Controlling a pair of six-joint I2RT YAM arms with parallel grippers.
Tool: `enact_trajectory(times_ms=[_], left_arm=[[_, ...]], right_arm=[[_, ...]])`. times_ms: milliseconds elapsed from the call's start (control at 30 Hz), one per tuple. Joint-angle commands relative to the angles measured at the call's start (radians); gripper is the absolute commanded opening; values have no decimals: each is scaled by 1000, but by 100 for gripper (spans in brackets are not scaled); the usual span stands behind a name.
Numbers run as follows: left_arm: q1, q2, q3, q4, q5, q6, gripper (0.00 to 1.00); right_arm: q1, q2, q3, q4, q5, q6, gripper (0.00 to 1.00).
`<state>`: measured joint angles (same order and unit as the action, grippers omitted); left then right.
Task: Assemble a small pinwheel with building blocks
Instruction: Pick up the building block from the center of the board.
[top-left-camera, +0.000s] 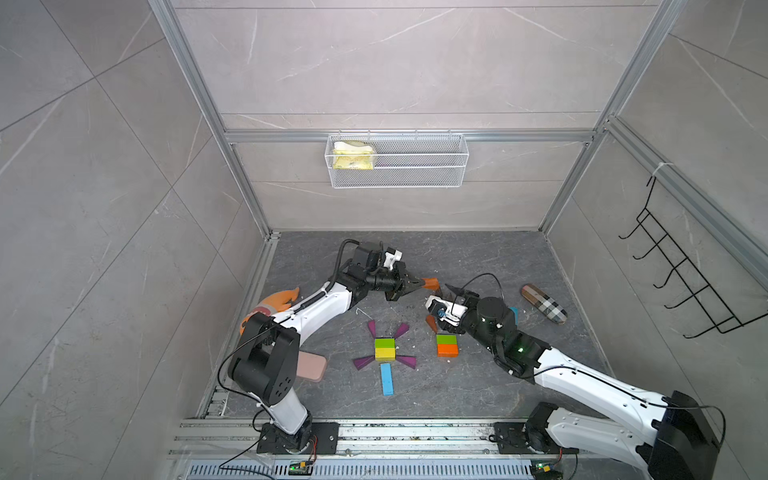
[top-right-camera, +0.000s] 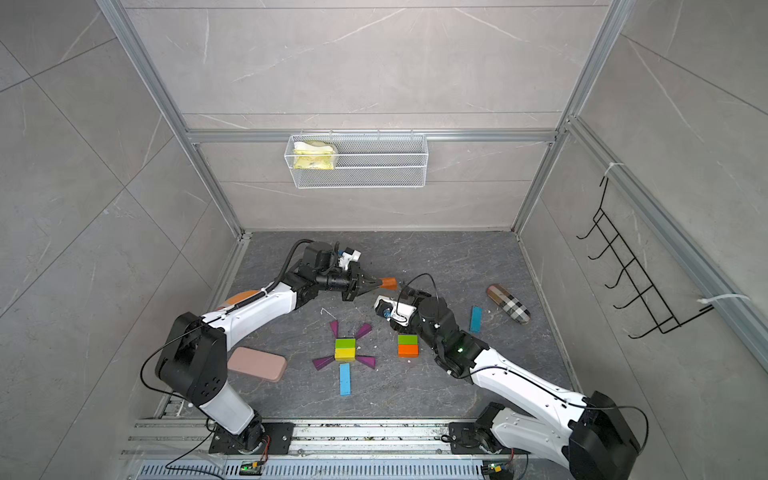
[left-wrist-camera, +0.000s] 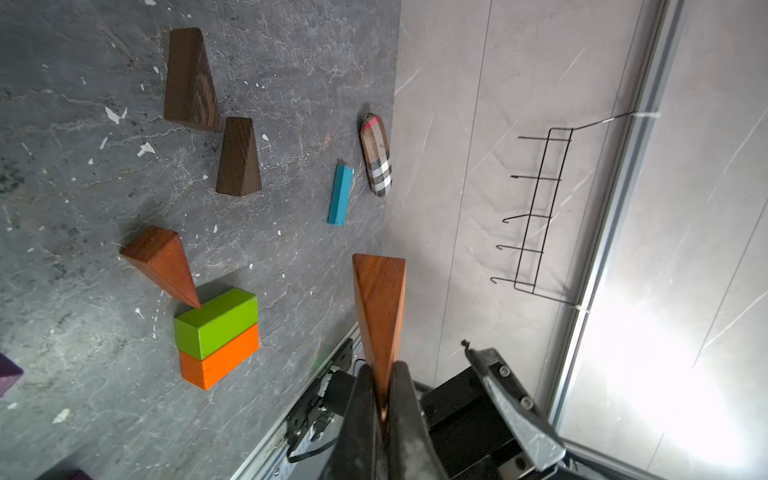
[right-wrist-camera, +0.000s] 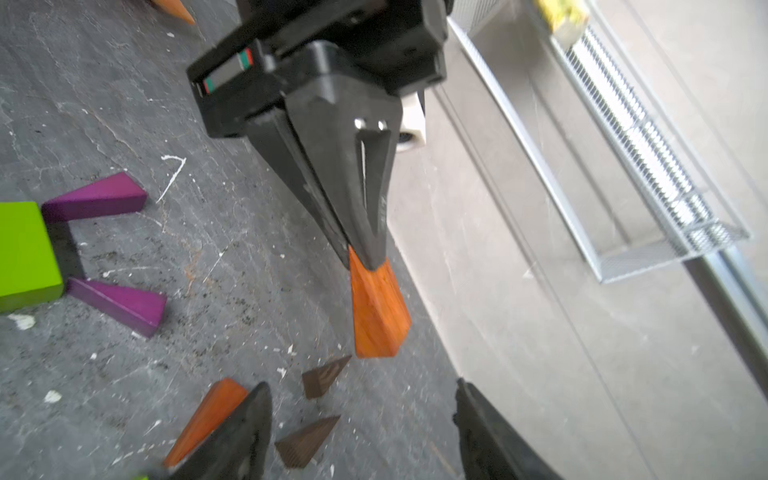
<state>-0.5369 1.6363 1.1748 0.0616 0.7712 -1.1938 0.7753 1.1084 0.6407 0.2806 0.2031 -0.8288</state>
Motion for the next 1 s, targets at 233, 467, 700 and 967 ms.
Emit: enact_trajectory(times_ms=[233,467,700,967], left_arm=[[-15,-119,-29,109,-28,-152,0],[-15,-141,-36,55,-20,-107,0],[-14,-148,-42,50,-11,-95,0],[-14,-169,-44,31,-8,-76,0]], right_arm=[[33,148,53,252,128,-13,54],[35,158,51,331,205,-33,56],[35,183,74,326,192,-39,47],[35,217,89,322,192,-50,41]])
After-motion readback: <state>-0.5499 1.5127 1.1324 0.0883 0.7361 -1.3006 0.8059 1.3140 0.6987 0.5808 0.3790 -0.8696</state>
